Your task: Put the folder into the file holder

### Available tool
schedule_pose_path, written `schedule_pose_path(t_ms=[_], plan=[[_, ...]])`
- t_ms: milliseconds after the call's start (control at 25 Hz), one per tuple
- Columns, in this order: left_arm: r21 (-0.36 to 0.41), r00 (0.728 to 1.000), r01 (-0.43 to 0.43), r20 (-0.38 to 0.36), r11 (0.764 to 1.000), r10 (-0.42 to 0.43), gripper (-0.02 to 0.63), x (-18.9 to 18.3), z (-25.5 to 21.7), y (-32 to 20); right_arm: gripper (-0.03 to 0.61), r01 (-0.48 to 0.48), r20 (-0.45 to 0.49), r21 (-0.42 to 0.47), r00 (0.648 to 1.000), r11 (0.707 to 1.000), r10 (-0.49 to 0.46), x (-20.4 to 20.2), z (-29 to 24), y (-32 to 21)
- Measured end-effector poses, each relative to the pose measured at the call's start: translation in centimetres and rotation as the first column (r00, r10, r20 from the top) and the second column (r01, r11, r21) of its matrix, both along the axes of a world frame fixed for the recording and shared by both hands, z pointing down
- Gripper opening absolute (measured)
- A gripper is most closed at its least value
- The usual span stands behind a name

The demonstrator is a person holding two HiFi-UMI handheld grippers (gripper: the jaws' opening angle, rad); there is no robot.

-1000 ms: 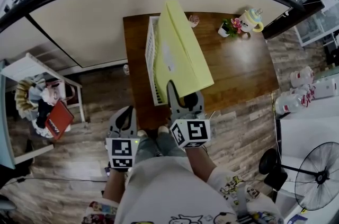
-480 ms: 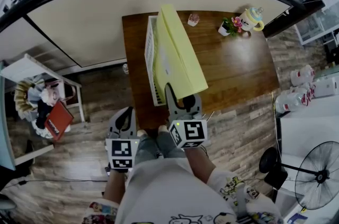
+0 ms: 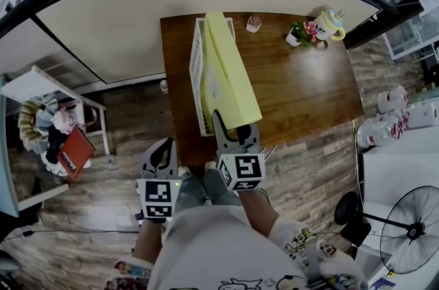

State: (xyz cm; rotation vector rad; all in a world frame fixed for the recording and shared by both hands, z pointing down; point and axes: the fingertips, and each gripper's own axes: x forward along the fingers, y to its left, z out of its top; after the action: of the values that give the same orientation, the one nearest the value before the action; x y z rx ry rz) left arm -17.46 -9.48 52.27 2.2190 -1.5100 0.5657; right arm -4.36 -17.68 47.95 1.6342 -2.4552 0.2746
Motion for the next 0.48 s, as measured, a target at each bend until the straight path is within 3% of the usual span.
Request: schedule_pose_path(t_ms=[200,480], plan=[[-0.002,1.000,0.005,-0.002,1.000,-0.005,0.006,0.0,0.1,0.1,0.187,0.022,-0.009,-0.039,1.000,0.999,-0.022,-0.3,1.1,0.2],[-0.010,1.000,0.012,0.002,1.000,-0.012,0.006,-0.1,0.5,0.3,0.202,0.068,0.014,-0.027,0.998,0.997,-0.067,-0.7,1.6,0.6]])
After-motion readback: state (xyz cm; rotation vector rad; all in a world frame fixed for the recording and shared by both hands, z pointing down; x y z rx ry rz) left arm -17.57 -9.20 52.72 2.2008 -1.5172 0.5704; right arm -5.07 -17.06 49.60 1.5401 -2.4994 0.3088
